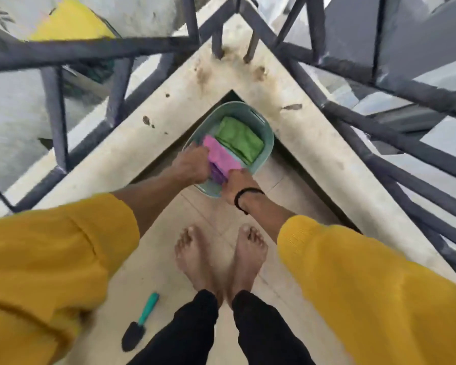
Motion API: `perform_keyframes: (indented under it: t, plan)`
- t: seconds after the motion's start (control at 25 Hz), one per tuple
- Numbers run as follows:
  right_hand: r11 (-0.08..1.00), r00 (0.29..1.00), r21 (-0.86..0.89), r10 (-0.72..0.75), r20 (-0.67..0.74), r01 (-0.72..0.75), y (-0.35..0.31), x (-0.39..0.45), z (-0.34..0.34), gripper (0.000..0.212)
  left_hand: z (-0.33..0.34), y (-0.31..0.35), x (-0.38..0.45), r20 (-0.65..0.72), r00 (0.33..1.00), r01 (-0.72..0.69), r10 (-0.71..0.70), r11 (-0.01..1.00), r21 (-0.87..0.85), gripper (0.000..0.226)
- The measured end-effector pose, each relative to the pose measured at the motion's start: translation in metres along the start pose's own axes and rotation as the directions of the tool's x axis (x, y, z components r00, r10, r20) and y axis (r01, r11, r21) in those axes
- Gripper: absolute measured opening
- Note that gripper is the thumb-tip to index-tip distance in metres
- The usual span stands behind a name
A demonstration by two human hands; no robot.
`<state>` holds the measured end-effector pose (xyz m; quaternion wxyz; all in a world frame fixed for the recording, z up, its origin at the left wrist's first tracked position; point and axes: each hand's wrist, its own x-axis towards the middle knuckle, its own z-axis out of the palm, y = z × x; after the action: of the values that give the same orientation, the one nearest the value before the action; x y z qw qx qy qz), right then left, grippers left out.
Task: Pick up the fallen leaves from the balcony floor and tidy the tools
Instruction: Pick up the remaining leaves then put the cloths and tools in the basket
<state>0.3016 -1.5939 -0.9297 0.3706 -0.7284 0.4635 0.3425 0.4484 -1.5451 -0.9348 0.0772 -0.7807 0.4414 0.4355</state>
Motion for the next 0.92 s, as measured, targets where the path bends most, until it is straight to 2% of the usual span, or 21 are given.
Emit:
perform_keyframes:
  t: [0.04, 0.24, 0.36, 0.52, 0.64, 0.84, 0.92]
  plan:
    - [0.999, 1.0, -0.031, 0.016, 0.01, -0.016, 0.0, 0.001, -0.003, 0.045, -0.001, 0.0, -0.001, 0.005, 1.0, -0.018, 0.018, 1.0, 0.002, 0.04]
    - [1.0, 0.997, 0.014, 0.002, -0.076, -0.001, -0.006, -0.064, -0.048, 0.033, -0.029, 0.008, -0.095, -0.026, 0.997, 0.063, -0.074, 0.954, -0.293, 0.043]
    - [0.999, 0.999, -0.006, -0.035, -0.026, 0.035, -0.014, -0.143, -0.091, 0.026, -0.054, 0.012, -0.181, -0.075, 0.983, 0.12, -0.17, 0.888, -0.445, 0.026]
    - [0.999, 1.0, 0.043, -0.028, 0.006, 0.027, -0.016, -0.234, -0.138, 0.022, -0.08, 0.024, -0.284, 0.021, 0.946, 0.278, -0.325, 0.77, -0.575, 0.015]
    - [0.997, 0.997, 0.029, -0.079, 0.013, 0.078, -0.006, -0.304, -0.174, 0.023, -0.105, 0.038, -0.37, 0.037, 0.928, 0.304, -0.371, 0.694, -0.653, 0.015]
    - [0.971, 0.975, -0.097, -0.222, -0.013, 0.22, -0.007, -0.421, -0.231, 0.026, -0.142, 0.072, -0.53, 0.005, 0.829, 0.245, -0.559, 0.357, -0.901, 0.011]
    - [0.941, 0.955, -0.174, -0.296, -0.005, 0.291, -0.024, -0.45, -0.24, 0.028, -0.136, 0.083, -0.591, 0.004, 0.755, 0.219, -0.656, 0.246, -0.944, 0.014]
